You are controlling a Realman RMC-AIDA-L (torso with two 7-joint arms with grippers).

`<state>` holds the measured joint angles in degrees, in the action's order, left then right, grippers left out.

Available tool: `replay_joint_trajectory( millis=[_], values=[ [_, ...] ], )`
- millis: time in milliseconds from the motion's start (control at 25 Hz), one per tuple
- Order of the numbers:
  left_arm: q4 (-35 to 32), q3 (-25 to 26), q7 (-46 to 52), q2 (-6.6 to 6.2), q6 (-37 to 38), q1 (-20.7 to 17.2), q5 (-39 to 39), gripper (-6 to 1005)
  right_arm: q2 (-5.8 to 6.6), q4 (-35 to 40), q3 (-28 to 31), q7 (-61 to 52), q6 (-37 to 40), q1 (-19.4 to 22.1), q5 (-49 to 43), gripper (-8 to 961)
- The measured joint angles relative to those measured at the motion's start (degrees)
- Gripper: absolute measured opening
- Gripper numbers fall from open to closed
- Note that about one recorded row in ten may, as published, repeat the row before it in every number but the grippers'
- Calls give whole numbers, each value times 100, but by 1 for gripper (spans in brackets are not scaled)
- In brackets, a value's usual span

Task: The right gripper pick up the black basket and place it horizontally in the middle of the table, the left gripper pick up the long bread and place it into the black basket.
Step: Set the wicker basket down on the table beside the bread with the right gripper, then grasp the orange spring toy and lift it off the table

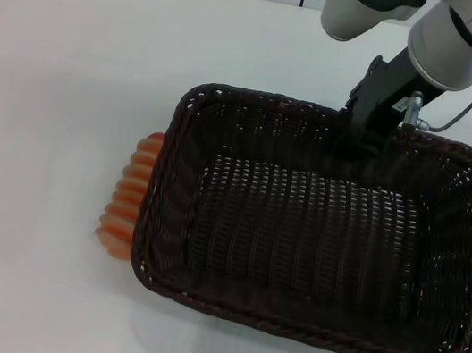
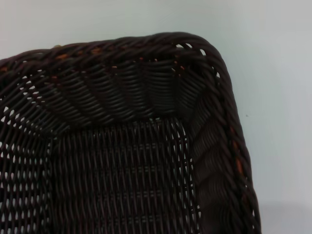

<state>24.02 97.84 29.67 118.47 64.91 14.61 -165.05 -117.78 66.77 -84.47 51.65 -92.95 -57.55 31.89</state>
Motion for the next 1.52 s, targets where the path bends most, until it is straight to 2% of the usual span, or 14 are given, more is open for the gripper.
replay_joint_trajectory(
  millis=[40, 360, 480, 600, 840, 1000, 1080, 1120, 1240, 1280, 1400, 1440, 1480, 1520],
  values=[
    [-1, -1, 17, 0, 2, 7, 0, 862, 0, 16, -15, -3, 13, -1, -19, 323],
    [-20, -2, 189, 10, 11, 40, 0, 862, -36, 267, -9, -101, 825, 53, -265, 362],
    [-21, -7, 245, 9, 13, 39, -7, 862, -48, 755, 38, -88, 2017, 482, -269, 376],
    [-15, -67, 297, 5, 13, 35, -18, 862, -90, 1028, 77, 83, 2604, 826, -201, 375],
    [92, -486, 468, -50, 13, 80, -30, 861, -132, 868, 653, 772, 3979, 1553, 1224, 372],
    [232, -871, 703, -119, 88, 136, -33, 861, -145, 763, 557, 1440, 5276, 2243, 2606, 370],
    [343, -1160, 831, -162, 137, 137, -33, 861, -153, 730, 67, 2098, 6454, 2849, 3674, 369],
    [343, -1160, 831, -162, 137, 137, -33, 861, -153, 730, 67, 2098, 6454, 2849, 3674, 369],
    [432, -1642, 884, -176, 271, 152, -40, 862, -163, 648, -643, 2966, 7727, 3260, 4512, 367],
    [435, -1754, 884, -169, 338, 164, -41, 862, -168, 600, -1220, 3409, 8856, 3463, 4904, 367],
    [437, -1864, 957, -170, 468, 172, -39, 862, -167, 391, -2053, 3386, 10613, 3517, 4944, 366],
    [437, -1864, 957, -170, 468, 172, -39, 862, -167, 391, -2053, 3386, 10613, 3517, 4944, 365],
    [438, -1886, 991, -176, 528, 171, -39, 862, -159, 151, -2535, 3076, 11622, 3449, 4775, 365],
    [438, -1886, 991, -176, 528, 171, -39, 862, -159, 151, -2535, 3076, 11622, 3449, 4775, 364]
  ],
)
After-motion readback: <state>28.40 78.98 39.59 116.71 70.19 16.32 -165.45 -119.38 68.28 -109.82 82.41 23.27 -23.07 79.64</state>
